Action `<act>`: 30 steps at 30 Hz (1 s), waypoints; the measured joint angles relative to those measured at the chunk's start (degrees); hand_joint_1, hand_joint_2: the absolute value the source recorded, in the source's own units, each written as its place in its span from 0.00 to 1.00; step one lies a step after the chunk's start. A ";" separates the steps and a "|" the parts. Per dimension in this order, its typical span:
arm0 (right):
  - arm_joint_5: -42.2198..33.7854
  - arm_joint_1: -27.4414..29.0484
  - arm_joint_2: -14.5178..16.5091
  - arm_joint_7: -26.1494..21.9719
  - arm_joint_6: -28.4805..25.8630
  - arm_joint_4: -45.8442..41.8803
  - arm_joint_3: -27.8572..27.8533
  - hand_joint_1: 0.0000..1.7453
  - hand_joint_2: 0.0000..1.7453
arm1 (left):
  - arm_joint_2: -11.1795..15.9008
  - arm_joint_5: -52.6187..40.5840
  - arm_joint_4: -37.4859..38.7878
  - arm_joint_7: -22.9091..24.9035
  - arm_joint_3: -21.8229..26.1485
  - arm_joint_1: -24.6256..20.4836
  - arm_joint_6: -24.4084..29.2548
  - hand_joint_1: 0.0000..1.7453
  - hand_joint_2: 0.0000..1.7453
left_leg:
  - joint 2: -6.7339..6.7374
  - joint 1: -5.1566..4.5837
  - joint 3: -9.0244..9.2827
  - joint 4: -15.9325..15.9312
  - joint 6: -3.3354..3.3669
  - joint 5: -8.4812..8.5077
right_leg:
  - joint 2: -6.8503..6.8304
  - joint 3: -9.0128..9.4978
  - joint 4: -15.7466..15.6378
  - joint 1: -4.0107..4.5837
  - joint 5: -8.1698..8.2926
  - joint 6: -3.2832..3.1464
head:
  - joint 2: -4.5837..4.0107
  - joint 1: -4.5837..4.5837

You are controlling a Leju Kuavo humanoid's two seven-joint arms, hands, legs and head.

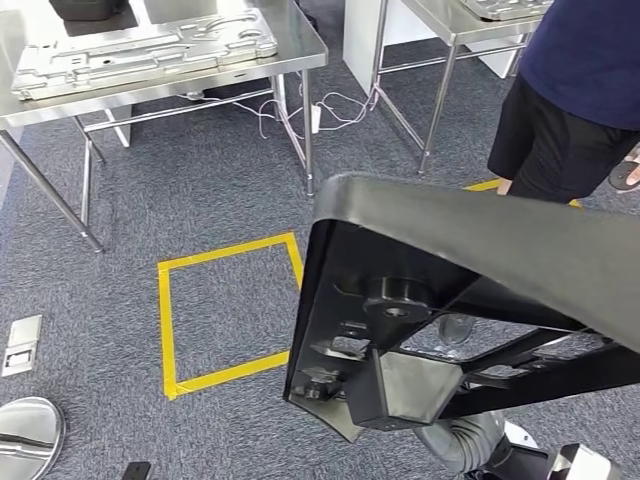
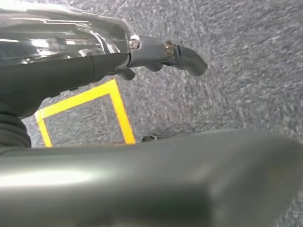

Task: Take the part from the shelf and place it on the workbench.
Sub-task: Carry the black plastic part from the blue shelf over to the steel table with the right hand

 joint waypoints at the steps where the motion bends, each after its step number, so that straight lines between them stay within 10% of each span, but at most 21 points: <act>1: 0.01 -0.02 0.01 -0.01 0.00 -0.01 0.00 1.00 1.00 | -0.02 0.00 0.00 -0.01 0.00 -0.02 0.00 0.00 1.00 | -0.01 0.07 -0.38 1.06 -0.31 -0.89 | -0.09 0.02 -0.06 -0.11 0.06 -0.35 | 0.00 -0.01; 6: 0.02 0.01 0.03 0.01 0.00 -0.02 0.01 1.00 1.00 | -0.05 0.00 0.00 0.01 0.00 0.14 0.00 0.00 1.00 | -0.02 0.36 -6.99 15.90 -1.22 -7.52 | -0.37 -0.01 -0.08 -0.22 0.07 -0.92 | 0.00 -0.01; 11: 0.02 -0.03 0.03 -0.01 0.00 -0.02 0.01 1.00 1.00 | -0.03 0.00 0.00 0.02 0.00 0.09 0.00 0.00 1.00 | -0.11 0.09 -0.99 1.91 -0.12 0.52 | -0.12 0.30 0.01 -0.06 -0.22 -0.48 | 0.00 -0.01; 16: 0.02 -0.08 0.01 -0.01 0.00 -0.05 0.01 1.00 1.00 | -0.03 0.00 0.00 0.00 0.00 0.10 0.00 0.00 1.00 | -0.12 0.10 -0.39 -0.43 0.89 0.79 | -0.06 -0.22 0.69 -0.07 -0.91 0.94 | 0.00 0.02; 20: 0.02 -0.05 -0.01 -0.01 0.00 -0.03 -0.01 1.00 1.00 | -0.03 0.00 0.00 0.00 0.00 0.06 0.02 0.00 1.00 | 0.07 0.28 -0.32 -0.71 1.42 0.99 | -0.06 -5.79 13.22 -0.11 -7.42 1.38 | 0.00 0.04; 22: 0.02 0.02 -0.01 -0.01 0.00 0.01 -0.01 1.00 1.00 | -0.03 0.00 0.00 0.01 0.00 0.11 0.00 0.00 1.00 | 0.12 0.26 -0.26 -0.69 1.43 0.96 | -0.08 -7.08 15.92 -0.12 -7.32 1.53 | 0.00 0.04; 26: 0.02 -0.03 -0.01 -0.01 0.00 0.01 0.00 1.00 1.00 | -0.04 0.00 0.00 0.01 0.00 0.05 0.00 0.00 1.00 | 0.05 0.06 0.09 -0.40 0.94 0.58 | -0.09 -0.72 2.27 -0.05 -0.40 1.32 | 0.00 0.02; 30: 0.00 0.01 -0.01 -0.01 0.00 -0.02 -0.01 1.00 1.00 | -0.03 0.00 0.00 0.01 0.00 0.02 0.00 0.00 1.00 | -0.03 -0.04 0.01 -0.07 0.14 0.26 | 0.00 0.07 0.08 0.08 -0.08 0.22 | 0.00 -0.01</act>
